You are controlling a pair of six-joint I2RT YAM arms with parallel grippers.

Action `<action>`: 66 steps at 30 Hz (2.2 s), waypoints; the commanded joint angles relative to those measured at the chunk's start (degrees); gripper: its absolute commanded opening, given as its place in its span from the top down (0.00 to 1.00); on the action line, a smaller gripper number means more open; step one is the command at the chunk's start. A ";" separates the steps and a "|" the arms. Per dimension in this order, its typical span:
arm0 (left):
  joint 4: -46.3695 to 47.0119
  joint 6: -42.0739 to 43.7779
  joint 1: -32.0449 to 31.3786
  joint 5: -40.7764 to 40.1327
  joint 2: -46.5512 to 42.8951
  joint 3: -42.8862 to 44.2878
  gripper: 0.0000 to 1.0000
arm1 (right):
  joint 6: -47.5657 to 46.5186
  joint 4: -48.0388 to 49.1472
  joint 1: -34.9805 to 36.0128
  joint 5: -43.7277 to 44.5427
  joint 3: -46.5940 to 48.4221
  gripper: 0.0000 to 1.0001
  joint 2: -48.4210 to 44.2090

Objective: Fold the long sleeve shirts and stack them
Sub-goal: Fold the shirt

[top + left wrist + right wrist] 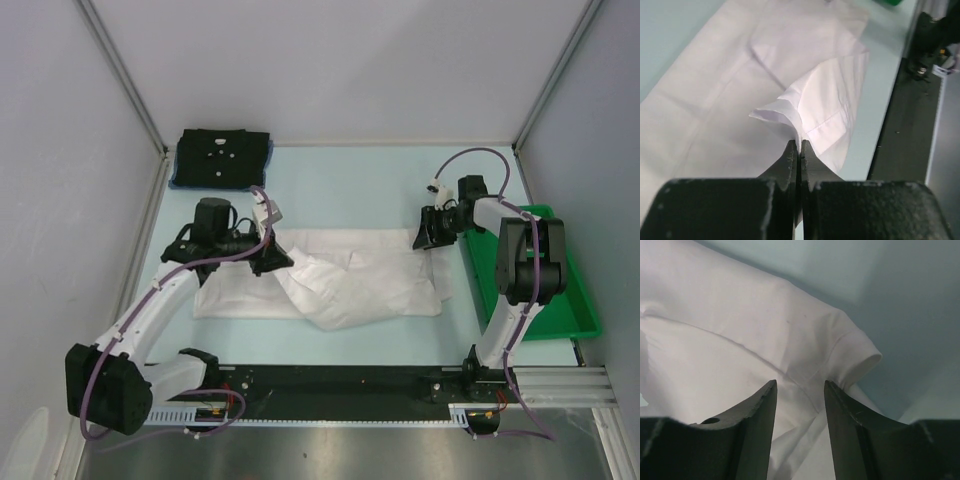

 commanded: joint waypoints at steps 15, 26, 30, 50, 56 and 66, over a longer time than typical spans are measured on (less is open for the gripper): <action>16.56 -2.94 21.25 -14.79 2.32 -13.89 1.00 | -2.10 -2.36 0.60 4.53 1.82 0.52 -0.80; 12.11 -0.84 24.24 -20.68 8.91 -11.80 0.79 | -0.61 -1.05 1.12 -0.56 2.43 0.53 -6.58; 6.12 2.15 25.03 -22.17 9.89 -9.33 0.52 | 0.98 -1.84 1.12 -3.28 4.55 0.48 -11.15; -17.01 39.77 22.48 -10.22 29.83 20.02 0.23 | 2.57 -9.32 -0.63 16.74 -5.82 0.52 -22.86; -16.92 37.84 22.57 -10.92 34.49 24.33 0.24 | 1.77 -5.79 0.24 21.40 -4.42 0.61 -16.72; -16.66 34.95 21.78 -10.39 36.07 26.97 0.23 | 3.36 -5.71 0.86 22.99 -1.87 0.58 -8.71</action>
